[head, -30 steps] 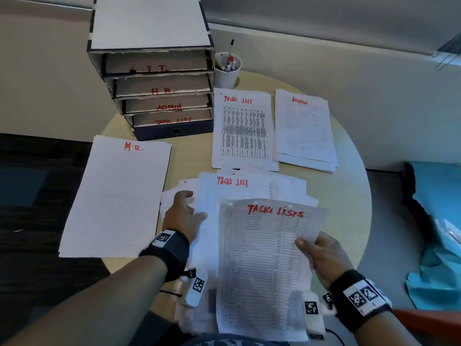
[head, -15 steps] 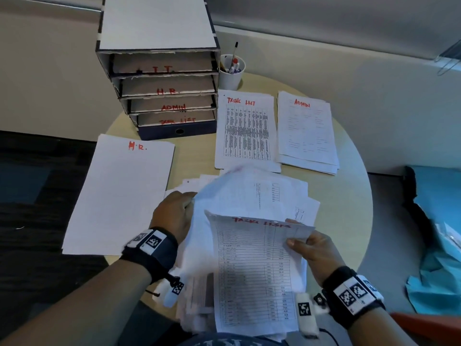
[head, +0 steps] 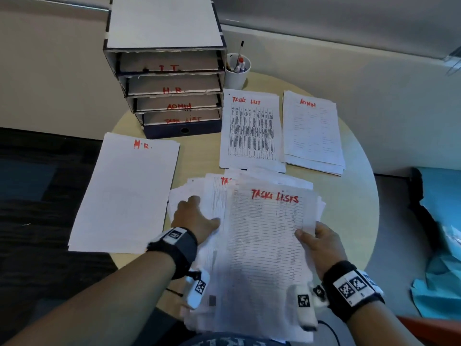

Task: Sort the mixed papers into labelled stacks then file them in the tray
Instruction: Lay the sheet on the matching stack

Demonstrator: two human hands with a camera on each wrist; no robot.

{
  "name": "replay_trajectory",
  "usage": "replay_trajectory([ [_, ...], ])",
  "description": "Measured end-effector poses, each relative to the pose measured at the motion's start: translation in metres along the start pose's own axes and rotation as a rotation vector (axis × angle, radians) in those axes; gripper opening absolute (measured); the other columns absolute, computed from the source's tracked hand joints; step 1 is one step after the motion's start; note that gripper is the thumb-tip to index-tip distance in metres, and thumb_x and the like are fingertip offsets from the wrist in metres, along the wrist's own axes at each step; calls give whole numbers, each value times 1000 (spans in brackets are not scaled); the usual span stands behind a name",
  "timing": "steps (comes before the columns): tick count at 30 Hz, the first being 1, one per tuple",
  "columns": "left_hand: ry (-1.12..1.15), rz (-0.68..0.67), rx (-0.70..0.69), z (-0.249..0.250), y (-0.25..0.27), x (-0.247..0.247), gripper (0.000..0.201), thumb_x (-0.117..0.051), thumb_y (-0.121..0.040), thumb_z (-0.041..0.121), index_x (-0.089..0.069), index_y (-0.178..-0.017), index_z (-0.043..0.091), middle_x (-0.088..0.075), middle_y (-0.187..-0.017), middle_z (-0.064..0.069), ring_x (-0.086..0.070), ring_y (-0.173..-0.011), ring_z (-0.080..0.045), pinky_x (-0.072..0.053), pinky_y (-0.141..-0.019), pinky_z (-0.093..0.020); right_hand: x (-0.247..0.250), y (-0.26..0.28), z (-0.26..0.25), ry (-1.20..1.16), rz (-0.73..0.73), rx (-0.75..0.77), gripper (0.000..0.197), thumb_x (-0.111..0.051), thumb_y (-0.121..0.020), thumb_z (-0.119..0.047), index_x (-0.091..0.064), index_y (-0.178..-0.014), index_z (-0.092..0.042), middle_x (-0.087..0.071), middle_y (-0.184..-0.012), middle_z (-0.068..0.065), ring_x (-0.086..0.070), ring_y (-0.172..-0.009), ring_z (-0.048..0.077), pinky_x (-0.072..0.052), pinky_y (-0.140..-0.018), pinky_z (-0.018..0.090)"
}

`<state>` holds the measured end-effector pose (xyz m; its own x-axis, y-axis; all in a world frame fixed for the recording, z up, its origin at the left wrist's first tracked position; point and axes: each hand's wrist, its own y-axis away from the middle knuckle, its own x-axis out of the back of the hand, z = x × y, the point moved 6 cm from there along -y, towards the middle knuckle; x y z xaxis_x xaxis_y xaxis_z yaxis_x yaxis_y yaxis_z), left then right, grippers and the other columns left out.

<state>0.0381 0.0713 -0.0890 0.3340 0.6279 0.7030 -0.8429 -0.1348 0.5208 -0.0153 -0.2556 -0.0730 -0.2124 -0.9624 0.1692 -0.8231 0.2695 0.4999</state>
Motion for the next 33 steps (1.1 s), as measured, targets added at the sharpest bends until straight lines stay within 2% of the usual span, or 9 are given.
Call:
replay_trajectory([
  [2,-67,-28,47,5,-4,-12,92,-77,-67,48,-30,-142,20,-51,-127,-9,-57,-112,-30,-52,-87,-37,0,3,-5,157,27,44,28,-66,-90,2,-69,-107,-20,-75,-108,4,-71,-100,23,-56,-88,38],
  [5,7,-32,70,6,-9,-21,74,-75,-79,29,-29,-136,21,-61,-109,-6,-62,-91,-27,-52,-76,-34,3,8,-11,296,69,94,72,-69,-89,-1,-38,-148,-29,-53,-138,-10,-52,-125,13,-43,-104,32],
  [7,96,10,84,-2,-13,-19,57,-76,-81,26,-39,-124,22,-62,-99,-1,-61,-86,-24,-50,-75,-32,8,8,-9,293,104,68,90,-71,-87,-2,-21,-155,-35,-49,-138,-9,-52,-125,14,-37,-105,31],
  [9,158,57,40,-7,-13,-12,40,-80,-77,26,-48,-101,22,-61,-87,4,-60,-81,-21,-51,-75,-33,17,6,-4,258,124,49,79,-72,-85,-2,-36,-149,-32,-63,-132,-1,-65,-114,17,-47,-103,39],
  [11,238,98,-11,-12,-11,-5,31,-81,-75,23,-51,-79,20,-56,-70,7,-53,-67,-17,-49,-66,-30,19,7,-3,188,59,15,45,-67,-87,4,-63,-125,-20,-74,-114,5,-73,-97,17,-56,-92,42],
  [14,270,136,-102,-16,-9,6,34,-80,-76,19,-49,-65,17,-49,-61,7,-43,-59,-14,-36,-54,-24,16,12,-5,91,-68,0,29,-64,-86,9,-73,-108,-9,-76,-106,11,-73,-96,28,-56,-87,44],
  [20,247,171,-158,-16,-10,23,26,-77,-82,23,-57,-68,16,-54,-64,6,-47,-60,-10,-38,-56,-23,12,16,-14,69,-100,55,32,-63,-87,9,-70,-112,-9,-77,-105,6,-73,-97,24,-56,-84,40],
  [27,139,75,-138,-19,-15,18,37,-59,-92,21,-37,-63,20,-40,-59,5,-42,-65,-23,-28,-53,-27,7,1,-4,466,103,39,17,-68,-89,-8,-65,-102,-19,-71,-98,-4,-65,-86,11,-46,-66,17],
  [33,198,64,-39,-9,-11,9,42,-80,-77,28,-39,-73,21,-45,-69,5,-43,-64,-17,-33,-55,-26,1,-1,1,590,95,23,16,-71,-86,-14,-66,-97,-25,-69,-92,-8,-65,-85,15,-46,-72,22],
])
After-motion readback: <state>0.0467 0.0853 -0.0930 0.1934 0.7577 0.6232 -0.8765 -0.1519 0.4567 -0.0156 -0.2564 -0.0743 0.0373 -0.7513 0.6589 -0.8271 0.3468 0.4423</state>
